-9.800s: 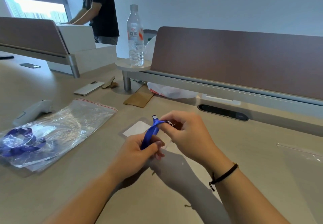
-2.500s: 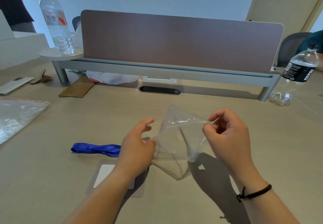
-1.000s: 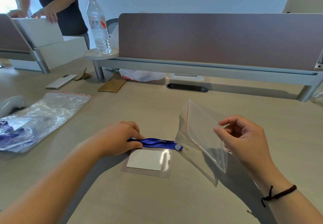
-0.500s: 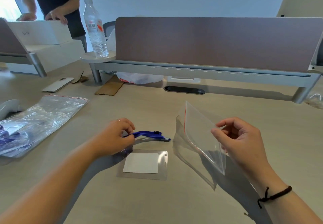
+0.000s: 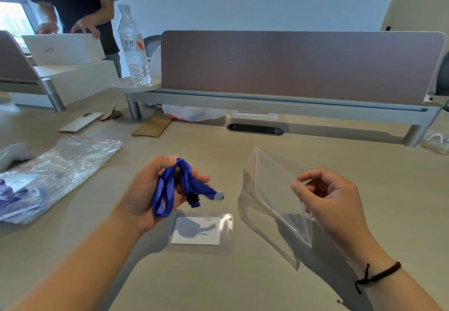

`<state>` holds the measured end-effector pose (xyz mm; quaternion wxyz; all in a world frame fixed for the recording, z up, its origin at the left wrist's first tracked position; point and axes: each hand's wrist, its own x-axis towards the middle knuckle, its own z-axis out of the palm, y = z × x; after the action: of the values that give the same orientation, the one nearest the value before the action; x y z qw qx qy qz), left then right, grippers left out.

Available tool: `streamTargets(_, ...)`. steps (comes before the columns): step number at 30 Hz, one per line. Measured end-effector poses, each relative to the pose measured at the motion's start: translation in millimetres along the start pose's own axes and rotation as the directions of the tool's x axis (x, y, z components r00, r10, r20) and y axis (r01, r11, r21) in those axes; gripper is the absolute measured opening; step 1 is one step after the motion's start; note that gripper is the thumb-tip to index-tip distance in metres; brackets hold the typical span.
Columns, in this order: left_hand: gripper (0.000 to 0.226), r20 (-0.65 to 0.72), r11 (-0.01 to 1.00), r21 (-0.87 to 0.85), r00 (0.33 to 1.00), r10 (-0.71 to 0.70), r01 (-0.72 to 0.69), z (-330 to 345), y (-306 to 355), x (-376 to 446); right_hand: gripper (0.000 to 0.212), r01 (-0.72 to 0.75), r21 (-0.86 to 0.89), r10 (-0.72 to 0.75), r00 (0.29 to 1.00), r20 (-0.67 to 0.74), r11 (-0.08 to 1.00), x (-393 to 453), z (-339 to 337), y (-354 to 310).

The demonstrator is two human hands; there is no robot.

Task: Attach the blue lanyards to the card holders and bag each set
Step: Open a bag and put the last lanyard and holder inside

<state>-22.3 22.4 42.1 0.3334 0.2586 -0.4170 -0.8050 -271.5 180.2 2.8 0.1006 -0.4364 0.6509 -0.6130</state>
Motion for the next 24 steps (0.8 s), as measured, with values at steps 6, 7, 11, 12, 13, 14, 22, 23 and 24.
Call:
streamTargets(6, 0.021, 0.007, 0.975, 0.223, 1.0, -0.013, 0.011, 23, -3, -3, 0.012, -0.005, -0.021, 0.006, 1.0, 0.027, 1.0, -3, 3, -1)
streamTargets(7, 0.024, 0.039, 0.971, 0.237, 0.999, -0.022, 0.012, 28, -4, -5, 0.011, -0.009, -0.023, 0.01, 0.999, 0.031, 1.0, -4, 4, -1)
streamTargets(11, 0.03, 0.094, 0.972, 0.218, 0.989, -0.11, 0.087, 49, -10, -4, 0.01, -0.009, -0.036, 0.01, 0.999, 0.044, 0.999, -5, 7, -1)
streamTargets(12, 0.029, 0.096, 0.966, 0.23, 0.986, -0.14, 0.114, 55, -13, -3, 0.01, -0.008, -0.036, 0.009, 0.999, 0.041, 0.999, -5, 7, -1)
streamTargets(13, 0.026, 0.087, 0.957, 0.252, 0.982, -0.168, 0.142, 60, -17, -3, 0.011, -0.005, -0.035, 0.006, 0.999, 0.036, 0.999, -5, 7, -1)
streamTargets(14, 0.024, 0.075, 0.947, 0.275, 0.978, -0.195, 0.168, 64, -21, -2, 0.012, 0.0, -0.034, 0.001, 1.0, 0.031, 0.999, -5, 7, -2)
streamTargets(22, 0.026, 0.032, 0.923, 0.234, 0.947, -0.321, 0.305, 80, -40, -1, 0.015, 0.133, -0.065, -0.135, 0.991, -0.022, 0.989, -9, 6, -12)
streamTargets(23, 0.027, 0.029, 0.927, 0.204, 0.944, -0.328, 0.316, 81, -42, 1, 0.015, 0.148, -0.06, -0.15, 0.988, -0.03, 0.987, -10, 7, -14)
streamTargets(24, 0.029, 0.033, 0.932, 0.166, 0.943, -0.332, 0.322, 83, -44, 3, 0.016, 0.161, -0.054, -0.163, 0.986, -0.038, 0.985, -11, 8, -14)
